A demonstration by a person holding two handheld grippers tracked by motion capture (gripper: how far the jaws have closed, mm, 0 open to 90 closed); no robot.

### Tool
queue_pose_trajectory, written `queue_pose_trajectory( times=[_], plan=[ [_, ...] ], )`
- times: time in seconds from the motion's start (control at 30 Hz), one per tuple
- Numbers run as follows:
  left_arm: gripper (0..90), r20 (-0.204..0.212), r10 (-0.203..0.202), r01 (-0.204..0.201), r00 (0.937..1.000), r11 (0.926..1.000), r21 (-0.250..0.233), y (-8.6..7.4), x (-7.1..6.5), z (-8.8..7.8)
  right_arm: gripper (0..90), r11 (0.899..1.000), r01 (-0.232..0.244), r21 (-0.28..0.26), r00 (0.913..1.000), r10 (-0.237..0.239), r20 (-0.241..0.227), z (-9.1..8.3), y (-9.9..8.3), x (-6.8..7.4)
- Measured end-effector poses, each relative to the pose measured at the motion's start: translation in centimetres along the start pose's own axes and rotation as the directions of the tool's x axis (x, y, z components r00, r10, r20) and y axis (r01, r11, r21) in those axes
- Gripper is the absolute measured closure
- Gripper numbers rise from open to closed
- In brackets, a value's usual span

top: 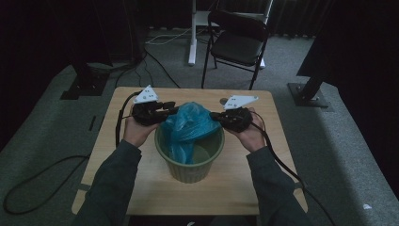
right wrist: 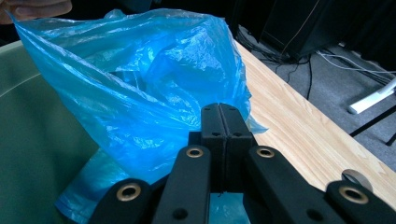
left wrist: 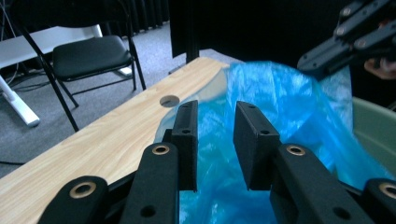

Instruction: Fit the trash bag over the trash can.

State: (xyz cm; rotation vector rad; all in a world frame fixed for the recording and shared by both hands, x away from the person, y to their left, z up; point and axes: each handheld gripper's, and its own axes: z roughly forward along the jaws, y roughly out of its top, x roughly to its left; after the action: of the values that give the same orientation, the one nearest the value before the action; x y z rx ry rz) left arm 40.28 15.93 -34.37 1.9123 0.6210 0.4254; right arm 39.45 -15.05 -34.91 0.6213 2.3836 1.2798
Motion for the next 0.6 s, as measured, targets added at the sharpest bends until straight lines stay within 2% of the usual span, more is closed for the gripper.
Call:
queue_pose_trajectory(
  times=[0.2,0.23,0.3,0.33,0.4,0.5,0.6],
  plan=[
    [64.6,0.019,-0.014,0.014,0.9997,0.9996,-0.023,0.4,0.0,-0.1,89.7,1.0,0.008,0.003,1.0,-0.008,-0.004,0.1,-0.1,0.2],
    [64.6,0.039,-0.018,0.019,0.9991,0.9995,-0.023,0.7,0.0,0.1,89.7,1.0,0.013,0.0,0.9999,-0.013,-0.006,0.1,0.0,0.2],
    [57.5,0.052,-0.016,0.017,0.9985,0.9997,-0.016,0.9,0.0,0.3,89.7,1.0,0.015,-0.002,0.9998,-0.015,-0.011,0.3,0.0,0.4],
    [54.7,0.075,-0.029,0.03,0.9968,0.9995,-0.012,1.0,0.1,0.7,89.7,1.0,0.016,-0.003,0.9998,-0.016,-0.014,0.3,0.0,0.4],
    [53.7,0.075,-0.029,0.03,0.9968,0.9995,-0.012,1.0,0.1,0.7,89.7,1.0,0.016,-0.003,0.9997,-0.016,-0.016,0.3,0.0,0.5],
    [50.9,0.102,-0.056,0.052,0.9932,0.998,0.036,1.0,0.1,1.9,89.8,1.0,0.019,-0.005,0.9996,-0.02,-0.021,0.4,0.0,0.5],
    [51.8,0.103,-0.053,0.046,0.9932,0.9963,0.072,1.1,-0.2,2.8,89.8,1.0,0.024,-0.008,0.9994,-0.024,-0.023,0.4,0.0,0.6]
  ],
)
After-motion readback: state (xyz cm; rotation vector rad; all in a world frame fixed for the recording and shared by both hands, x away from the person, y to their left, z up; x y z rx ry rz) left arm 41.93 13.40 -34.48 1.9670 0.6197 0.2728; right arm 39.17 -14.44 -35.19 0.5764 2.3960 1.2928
